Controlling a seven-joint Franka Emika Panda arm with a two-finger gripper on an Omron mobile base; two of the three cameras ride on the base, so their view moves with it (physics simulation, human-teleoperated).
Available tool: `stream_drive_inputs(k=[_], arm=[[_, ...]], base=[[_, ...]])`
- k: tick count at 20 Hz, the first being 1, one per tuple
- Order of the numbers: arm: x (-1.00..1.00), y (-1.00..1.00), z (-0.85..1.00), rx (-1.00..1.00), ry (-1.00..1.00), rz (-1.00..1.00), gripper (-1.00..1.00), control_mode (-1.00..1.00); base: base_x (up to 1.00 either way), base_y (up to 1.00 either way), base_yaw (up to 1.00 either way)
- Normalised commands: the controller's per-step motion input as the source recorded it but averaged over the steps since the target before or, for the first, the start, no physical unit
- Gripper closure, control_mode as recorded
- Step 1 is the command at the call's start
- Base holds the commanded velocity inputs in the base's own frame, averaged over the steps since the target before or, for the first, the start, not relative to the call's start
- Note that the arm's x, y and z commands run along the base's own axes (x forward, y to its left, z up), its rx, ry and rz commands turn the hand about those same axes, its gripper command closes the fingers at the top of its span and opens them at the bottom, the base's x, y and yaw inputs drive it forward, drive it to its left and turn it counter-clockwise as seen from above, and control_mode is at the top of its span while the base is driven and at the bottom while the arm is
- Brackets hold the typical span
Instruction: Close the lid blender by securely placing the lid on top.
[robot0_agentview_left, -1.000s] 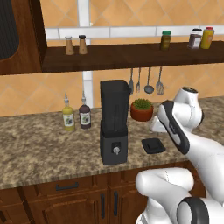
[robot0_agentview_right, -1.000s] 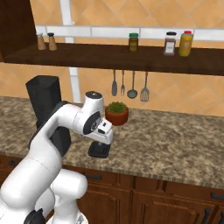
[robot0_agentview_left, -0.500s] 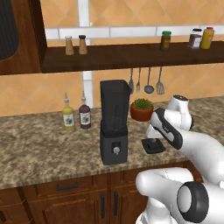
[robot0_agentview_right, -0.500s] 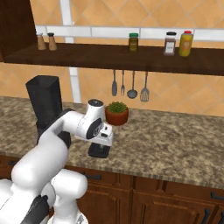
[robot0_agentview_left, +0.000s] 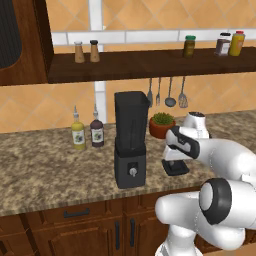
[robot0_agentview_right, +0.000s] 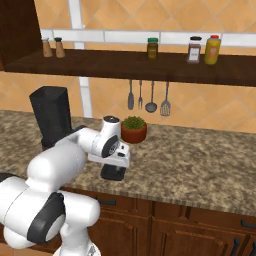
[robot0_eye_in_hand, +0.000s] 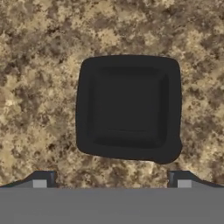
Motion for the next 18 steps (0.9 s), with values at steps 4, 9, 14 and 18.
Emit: stream_drive_inputs(k=[4, 9, 14, 18], arm=[[0.04, 0.0, -0.23, -0.01, 0.03, 0.0, -1.0, -1.0], [0.17, 0.0, -0.21, 0.0, 0.02, 0.0, -1.0, -1.0], [0.19, 0.0, -0.28, -0.02, 0.0, 0.0, -1.0, -1.0], [0.14, 0.0, -0.29, 0.0, 0.0, 0.0, -1.0, -1.0]], base=[[0.0, 0.0, 0.0], [0.0, 0.0, 0.0], [0.0, 0.0, 0.0], [0.0, 0.0, 0.0]])
